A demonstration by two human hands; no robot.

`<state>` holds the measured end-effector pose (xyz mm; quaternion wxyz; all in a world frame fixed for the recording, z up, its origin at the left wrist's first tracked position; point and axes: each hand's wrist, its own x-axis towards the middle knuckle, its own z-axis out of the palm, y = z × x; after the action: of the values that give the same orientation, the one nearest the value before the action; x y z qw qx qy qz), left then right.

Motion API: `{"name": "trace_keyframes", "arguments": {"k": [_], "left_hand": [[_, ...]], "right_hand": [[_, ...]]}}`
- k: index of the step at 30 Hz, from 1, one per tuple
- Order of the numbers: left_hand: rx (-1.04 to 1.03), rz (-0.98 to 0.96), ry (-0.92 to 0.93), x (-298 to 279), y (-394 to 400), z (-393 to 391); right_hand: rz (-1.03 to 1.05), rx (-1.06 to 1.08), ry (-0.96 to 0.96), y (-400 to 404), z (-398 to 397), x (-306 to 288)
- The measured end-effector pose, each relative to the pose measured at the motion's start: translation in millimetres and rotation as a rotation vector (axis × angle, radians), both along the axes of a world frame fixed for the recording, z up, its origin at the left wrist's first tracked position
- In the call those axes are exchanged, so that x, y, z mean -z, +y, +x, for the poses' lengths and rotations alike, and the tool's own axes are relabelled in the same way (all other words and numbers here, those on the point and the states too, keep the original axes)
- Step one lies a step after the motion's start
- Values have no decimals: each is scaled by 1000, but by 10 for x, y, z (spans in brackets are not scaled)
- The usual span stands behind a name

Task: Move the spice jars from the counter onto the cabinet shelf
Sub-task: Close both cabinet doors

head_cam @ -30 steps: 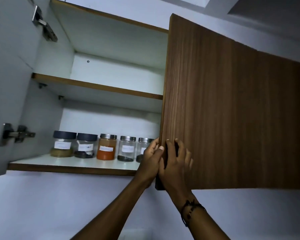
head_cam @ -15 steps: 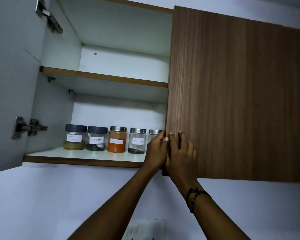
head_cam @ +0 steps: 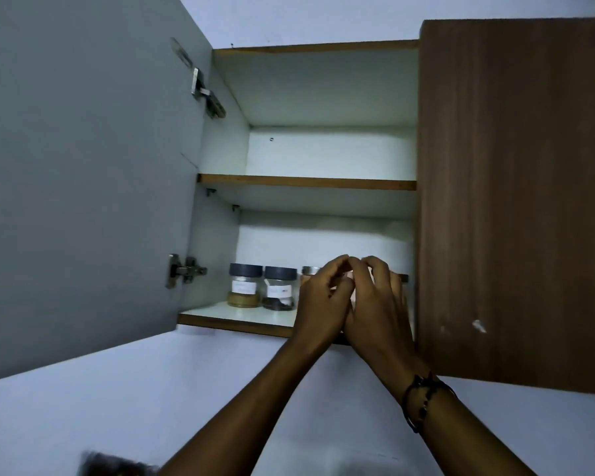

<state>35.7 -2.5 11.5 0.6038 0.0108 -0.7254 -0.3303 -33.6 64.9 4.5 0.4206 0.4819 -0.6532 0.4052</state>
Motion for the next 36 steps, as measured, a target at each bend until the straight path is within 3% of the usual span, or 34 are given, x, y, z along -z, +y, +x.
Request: {"name": "trace_keyframes", "arguments": {"k": [6,14,25,29,32,36], "left_hand": [[-273,-78,83,-199,-158,1235],[-831,-174,76,-338,-94,2869],[-1609,-427,38,-374,440,4236],[-1466,-186,69,-352,448,4390],[-1386,-169,124,-331,434,4376],[-1425,-147,190,-322,485,4263]], "right_hand": [[-32,-340,72,-330,1081,-200],[-46,-745,161,-631,2539,-362],[-53,-1157,192,-559,3883,-418],[-93,-1140,171,-532,4076,-377],[-63,-1105,183,-533,4074,-356],[-56,-1129,169,-468,3936,-344]]}}
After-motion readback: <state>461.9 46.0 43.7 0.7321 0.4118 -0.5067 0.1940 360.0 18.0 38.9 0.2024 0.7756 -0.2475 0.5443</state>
